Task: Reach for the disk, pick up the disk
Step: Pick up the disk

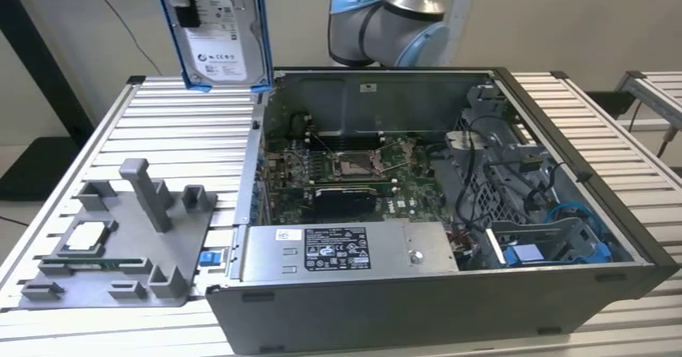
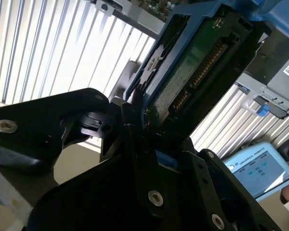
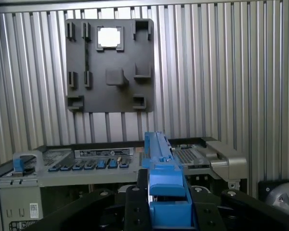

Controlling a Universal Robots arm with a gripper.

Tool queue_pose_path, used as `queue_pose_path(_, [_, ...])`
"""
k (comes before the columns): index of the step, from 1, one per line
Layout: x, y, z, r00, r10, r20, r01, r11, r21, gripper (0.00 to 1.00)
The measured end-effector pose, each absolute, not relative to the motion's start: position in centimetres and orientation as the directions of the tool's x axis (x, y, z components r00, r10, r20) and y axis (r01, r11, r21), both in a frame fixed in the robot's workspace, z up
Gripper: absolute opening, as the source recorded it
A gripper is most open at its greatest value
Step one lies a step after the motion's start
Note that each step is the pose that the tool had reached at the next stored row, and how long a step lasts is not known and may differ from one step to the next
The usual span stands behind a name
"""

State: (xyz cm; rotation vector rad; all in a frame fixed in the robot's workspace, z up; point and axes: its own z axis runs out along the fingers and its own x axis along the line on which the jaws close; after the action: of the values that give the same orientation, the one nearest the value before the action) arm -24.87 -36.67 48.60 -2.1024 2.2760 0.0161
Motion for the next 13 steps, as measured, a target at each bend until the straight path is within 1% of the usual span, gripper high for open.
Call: queue_pose_path(13, [-20.0, -36.7, 48.6, -0.079, -0.996, -0.039, -0.997, 0.08, -0.022, 0.0])
